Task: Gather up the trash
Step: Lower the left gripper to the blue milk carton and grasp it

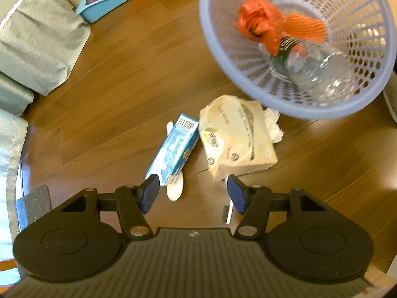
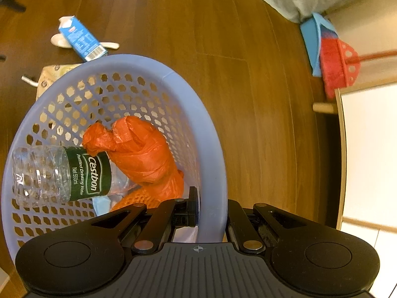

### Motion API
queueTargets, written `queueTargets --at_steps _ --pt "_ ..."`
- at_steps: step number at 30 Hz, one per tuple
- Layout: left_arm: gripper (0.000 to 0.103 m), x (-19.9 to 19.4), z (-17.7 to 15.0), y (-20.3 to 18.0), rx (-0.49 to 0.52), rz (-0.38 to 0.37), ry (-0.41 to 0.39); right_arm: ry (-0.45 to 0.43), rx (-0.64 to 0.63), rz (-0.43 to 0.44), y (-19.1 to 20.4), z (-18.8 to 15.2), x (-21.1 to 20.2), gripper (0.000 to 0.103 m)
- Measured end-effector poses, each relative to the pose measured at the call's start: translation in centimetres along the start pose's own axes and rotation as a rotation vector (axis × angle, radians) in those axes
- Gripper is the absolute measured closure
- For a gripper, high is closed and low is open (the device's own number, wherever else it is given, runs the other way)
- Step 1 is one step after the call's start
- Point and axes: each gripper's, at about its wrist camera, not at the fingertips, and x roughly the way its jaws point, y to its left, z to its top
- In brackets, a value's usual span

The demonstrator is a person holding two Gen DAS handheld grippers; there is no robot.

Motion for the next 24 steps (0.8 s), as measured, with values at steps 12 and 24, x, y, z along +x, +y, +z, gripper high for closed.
queueTargets --at_steps 12,24 --pt "0.047 2.6 -2.3 1.0 0.051 -0.007 0.004 -0.021 -0.223 -0.034 1.8 -0.3 0.4 0.103" --pt "0.047 5.4 -4.9 1.5 0.059 -0.035 0.009 -0.002 -0.255 -0.049 2.1 0.7 0.9 0.103"
